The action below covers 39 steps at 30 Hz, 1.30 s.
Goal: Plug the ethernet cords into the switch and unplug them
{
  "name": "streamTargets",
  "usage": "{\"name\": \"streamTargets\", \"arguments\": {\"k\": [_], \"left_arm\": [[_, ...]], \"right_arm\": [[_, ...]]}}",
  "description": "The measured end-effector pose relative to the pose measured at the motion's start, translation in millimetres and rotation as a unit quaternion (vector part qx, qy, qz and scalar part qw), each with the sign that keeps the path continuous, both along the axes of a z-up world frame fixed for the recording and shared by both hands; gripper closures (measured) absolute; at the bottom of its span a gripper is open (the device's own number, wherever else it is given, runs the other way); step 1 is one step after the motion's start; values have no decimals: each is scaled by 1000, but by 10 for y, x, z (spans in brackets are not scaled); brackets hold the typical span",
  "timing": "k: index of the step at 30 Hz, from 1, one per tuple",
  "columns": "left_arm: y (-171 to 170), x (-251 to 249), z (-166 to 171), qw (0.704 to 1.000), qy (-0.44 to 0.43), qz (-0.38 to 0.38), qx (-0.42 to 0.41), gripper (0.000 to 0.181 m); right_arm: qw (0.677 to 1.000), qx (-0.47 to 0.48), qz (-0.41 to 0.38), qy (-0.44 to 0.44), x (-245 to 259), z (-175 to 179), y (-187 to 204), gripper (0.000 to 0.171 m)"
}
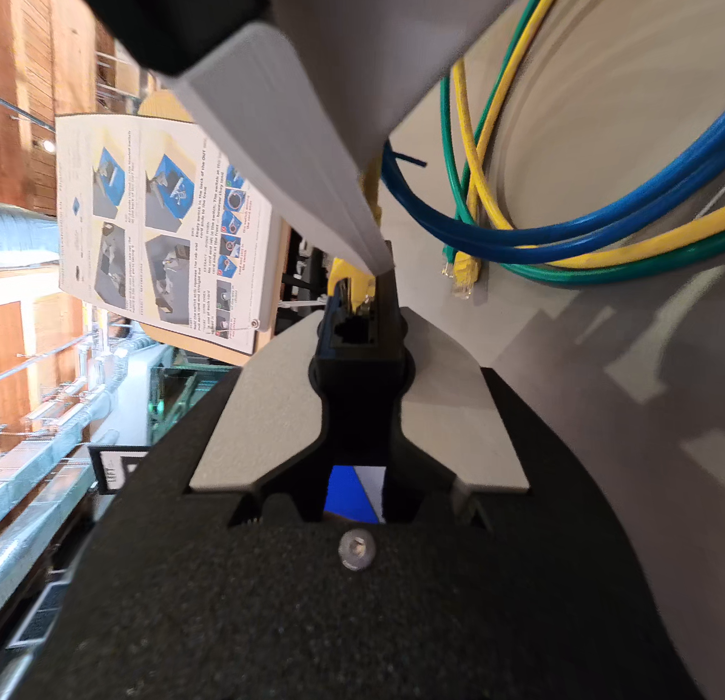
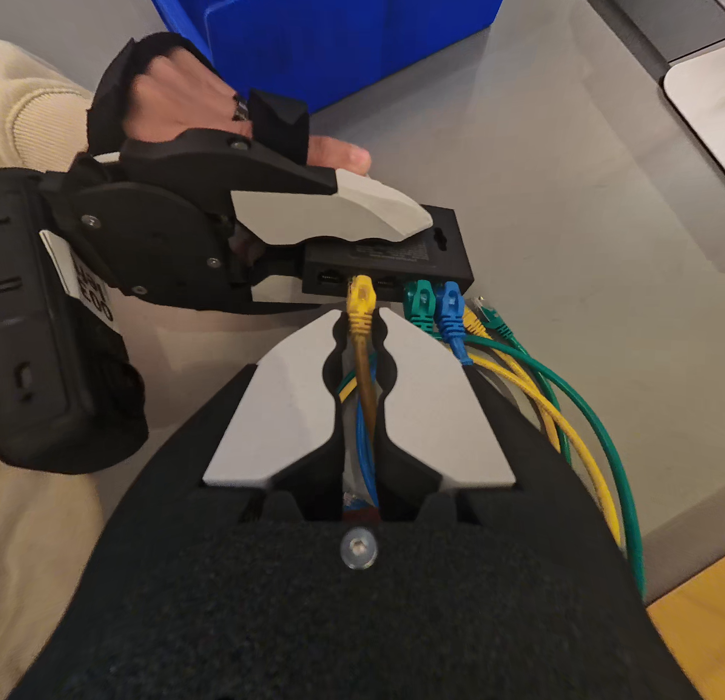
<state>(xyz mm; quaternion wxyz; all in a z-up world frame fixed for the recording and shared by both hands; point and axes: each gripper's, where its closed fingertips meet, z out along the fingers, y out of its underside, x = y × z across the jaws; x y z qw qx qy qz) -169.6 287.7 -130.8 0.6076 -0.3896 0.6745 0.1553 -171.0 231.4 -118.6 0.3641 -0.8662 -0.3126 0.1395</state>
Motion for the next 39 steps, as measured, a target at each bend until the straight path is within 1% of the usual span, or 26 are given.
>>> {"name": "streamTargets", "arguments": {"k": [1, 3, 4, 5, 8, 13, 16, 18, 20, 23, 25, 26, 28, 32, 35, 39], "left_arm": [[44, -24, -6, 1000, 7, 12, 11, 152], [330, -176, -95, 997, 37, 60, 24, 152], [459, -249, -108, 996, 38, 75, 18, 152], [505, -281, -61, 996, 29, 80, 15, 152], [404, -206, 90, 997, 13, 74, 36, 152], [478, -238, 25, 997, 5, 80, 6, 152], [439, -228, 118, 995, -49, 60, -65, 152], [451, -250, 212, 989, -86, 51, -108, 152], [501, -297, 277, 982, -113, 54, -144, 152], [532, -346, 383, 975, -144, 52, -163, 152], [537, -373, 469, 974, -161, 55, -149, 152], [535, -389, 532, 974, -172, 56, -136, 152], [517, -438, 700, 972, -201, 57, -107, 152], [461, -548, 1057, 965, -246, 47, -73, 152], [457, -628, 1344, 961, -268, 43, -55, 152], [370, -561, 1814, 958, -280, 14, -52, 152]], "right_arm": [[1000, -1, 0, 0, 10, -1, -6, 159], [1000, 1, -16, -20, 190, 35, -23, 159], [1000, 2, -25, -8, 295, 98, -54, 159], [1000, -1, -28, 14, 372, 166, -106, 159], [999, -4, -37, 30, 568, 263, -239, 159], [998, 9, -33, 46, 586, 339, -349, 159], [999, 6, -17, 27, 514, 157, -401, 159], [1000, 9, -5, -15, 520, -78, -413, 159], [999, 17, 23, -35, 450, -295, -458, 159], [996, 32, 60, -61, 315, -559, -523, 159], [993, 48, 73, -83, 250, -679, -540, 158], [992, 51, 75, -92, 232, -721, -550, 157], [992, 58, 72, -91, 191, -725, -578, 149], [994, 60, 68, -59, 205, -547, -731, 141], [995, 61, 33, -70, 425, -435, -759, 141], [995, 57, 8, -76, 560, -449, -677, 140]]}}
